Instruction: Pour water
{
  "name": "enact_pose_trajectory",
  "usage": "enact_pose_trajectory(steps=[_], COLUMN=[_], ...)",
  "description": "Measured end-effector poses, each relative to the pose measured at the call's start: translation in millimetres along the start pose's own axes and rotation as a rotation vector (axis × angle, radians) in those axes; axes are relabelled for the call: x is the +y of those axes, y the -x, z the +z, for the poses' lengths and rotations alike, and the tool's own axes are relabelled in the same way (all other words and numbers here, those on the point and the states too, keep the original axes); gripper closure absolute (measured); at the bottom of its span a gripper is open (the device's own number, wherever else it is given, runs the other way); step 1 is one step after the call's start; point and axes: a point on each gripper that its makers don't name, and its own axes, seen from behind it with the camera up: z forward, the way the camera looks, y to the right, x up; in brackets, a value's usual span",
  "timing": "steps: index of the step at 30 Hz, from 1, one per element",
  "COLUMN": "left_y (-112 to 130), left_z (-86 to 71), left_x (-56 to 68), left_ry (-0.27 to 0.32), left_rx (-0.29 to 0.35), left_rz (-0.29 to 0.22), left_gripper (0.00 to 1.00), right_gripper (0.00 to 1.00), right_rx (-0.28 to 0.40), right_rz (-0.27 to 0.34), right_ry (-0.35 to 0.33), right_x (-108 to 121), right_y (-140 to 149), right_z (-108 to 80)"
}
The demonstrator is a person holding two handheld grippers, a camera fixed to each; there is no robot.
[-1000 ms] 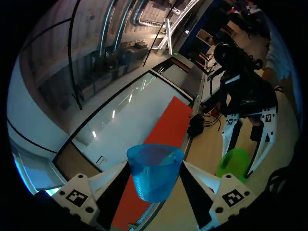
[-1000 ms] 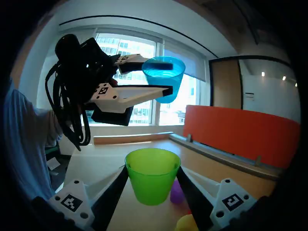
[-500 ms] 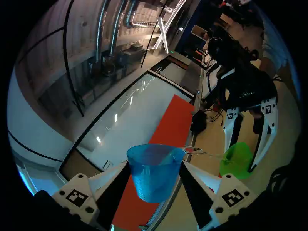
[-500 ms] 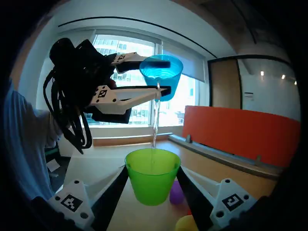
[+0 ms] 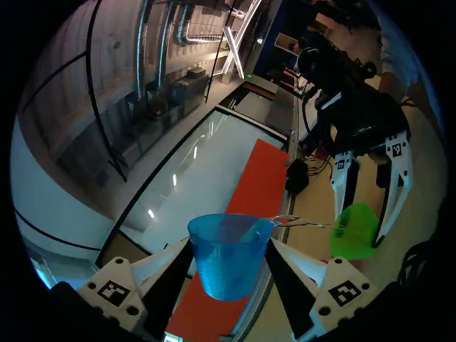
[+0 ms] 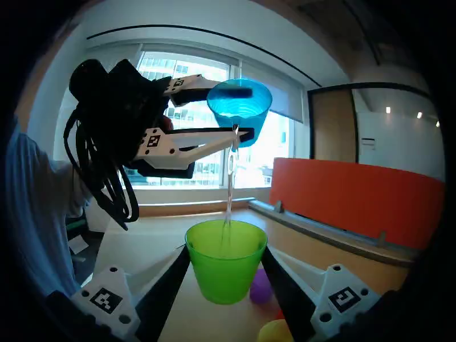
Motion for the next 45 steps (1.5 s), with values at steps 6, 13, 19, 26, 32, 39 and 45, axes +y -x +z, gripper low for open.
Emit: enact_pose_trajectory(steps=[6,13,19,26,32,39,45], left_y=[-1.9,-2.9,-5.0,-6.0,-7.8,-10.0,-13.2], left_z=[1.5,2.4,3.2,3.5,2.6,3.3,3.6], left_x=[-1.7,-3.6,-5.4,-7.0,-7.9,-10.7,-11.4], left_ry=[-0.005,-0.013,-0.018,-0.021,-0.024,-0.026,-0.022], left_rx=[0.001,-0.001,0.002,0.003,0.006,0.009,0.014], left_rz=[0.028,0.067,0.095,0.132,0.157,0.195,0.22], left_gripper=[0.16,0.16,0.16,0.16,0.16,0.16,0.16], right_gripper=[0.11,0.11,0.11,0.11,0.11,0.11,0.11], right_rx=[0.002,0.003,0.006,0.01,0.01,0.013,0.015], right_rz=[-0.004,-0.005,-0.004,-0.003,-0.005,-0.009,-0.009], right_ry=[0.0,0.002,0.002,0.004,0.003,0.004,0.004], right_x=[0.2,1.8,2.7,3.8,4.1,4.4,4.7], right_y=[-0.9,-0.2,-0.8,-1.2,-1.0,-1.6,-1.2], right_z=[-0.3,0.0,-0.3,-0.3,0.2,0.1,-0.2])
